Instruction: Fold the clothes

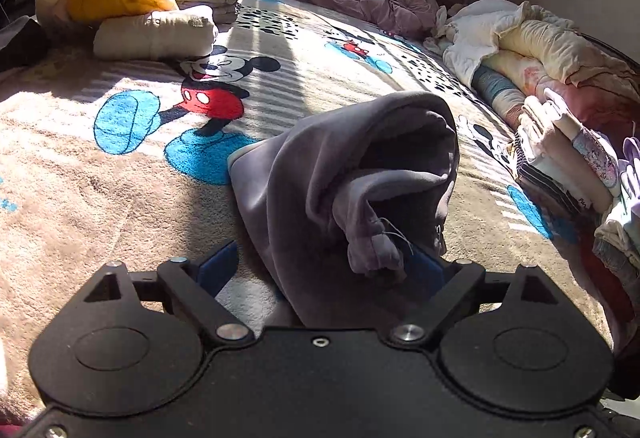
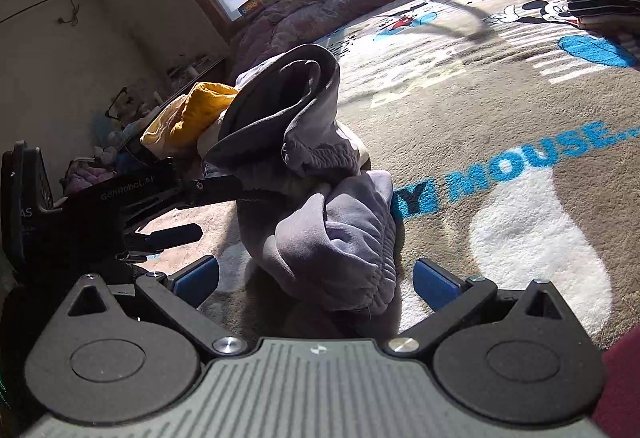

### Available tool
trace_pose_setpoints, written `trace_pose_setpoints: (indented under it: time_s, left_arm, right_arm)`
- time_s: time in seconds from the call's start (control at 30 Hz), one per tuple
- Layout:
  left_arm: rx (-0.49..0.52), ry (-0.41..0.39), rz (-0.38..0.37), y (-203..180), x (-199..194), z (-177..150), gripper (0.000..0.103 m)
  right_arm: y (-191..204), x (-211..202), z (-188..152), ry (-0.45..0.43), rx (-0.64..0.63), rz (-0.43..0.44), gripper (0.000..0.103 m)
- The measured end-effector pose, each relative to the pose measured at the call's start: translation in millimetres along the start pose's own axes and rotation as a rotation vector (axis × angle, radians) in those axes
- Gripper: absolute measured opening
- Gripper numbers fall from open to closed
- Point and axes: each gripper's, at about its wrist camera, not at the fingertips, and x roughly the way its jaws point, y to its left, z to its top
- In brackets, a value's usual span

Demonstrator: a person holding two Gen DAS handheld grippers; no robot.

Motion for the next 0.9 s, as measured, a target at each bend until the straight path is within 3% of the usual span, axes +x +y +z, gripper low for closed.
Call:
trace_pose_setpoints:
  time_s: [0.17,0.3,0.47,0.5,0.53,0.6,0.63,0.67,0.8,0.9]
  left_arm:
    - [0.143,-0.059,-0.011,-29.2,-14.4,10.8,0.079]
    - [0.347,-0.061,-0.004,-65.8,-10.1,14.9,0.079]
    - [0.588,0.036,0.091,-99.7,33.5,18.9,0.079]
    - [0.629,0.062,0.107,-104.4,43.9,17.8,0.077]
    - [0.645,0.085,0.111,-105.6,52.3,16.4,0.066]
    - [0.597,0.098,0.100,-99.5,55.6,19.5,0.044]
    - [0.572,0.104,0.095,-96.5,57.2,21.0,0.025]
    - [0.548,0.111,0.089,-93.5,58.8,22.5,0.018]
    - [0.450,0.136,0.068,-81.5,65.3,28.5,0.009]
    - [0.188,0.086,-0.053,-51.0,46.7,49.2,0.007]
  right_arm:
    - [-6.9,6.0,-1.1,0.019,0.034,-0.012,0.102]
    - [-9.3,10.2,-3.1,0.026,0.048,-0.014,0.102]
    - [-3.8,9.0,-4.5,0.012,0.026,0.002,0.102]
    - [-2.9,7.6,-4.4,0.003,0.022,0.007,0.102]
    - [-2.1,6.2,-4.3,-0.006,0.019,0.011,0.102]
    - [-0.5,3.3,-4.2,-0.025,0.012,0.020,0.102]
    - [0.3,1.9,-4.1,-0.034,0.008,0.025,0.102]
    - [0.7,1.7,-4.1,-0.035,0.005,0.023,0.102]
    - [1.3,4.0,-5.3,-0.019,0.003,0.019,0.102]
    - [2.0,3.7,-6.2,-0.018,-0.001,0.015,0.102]
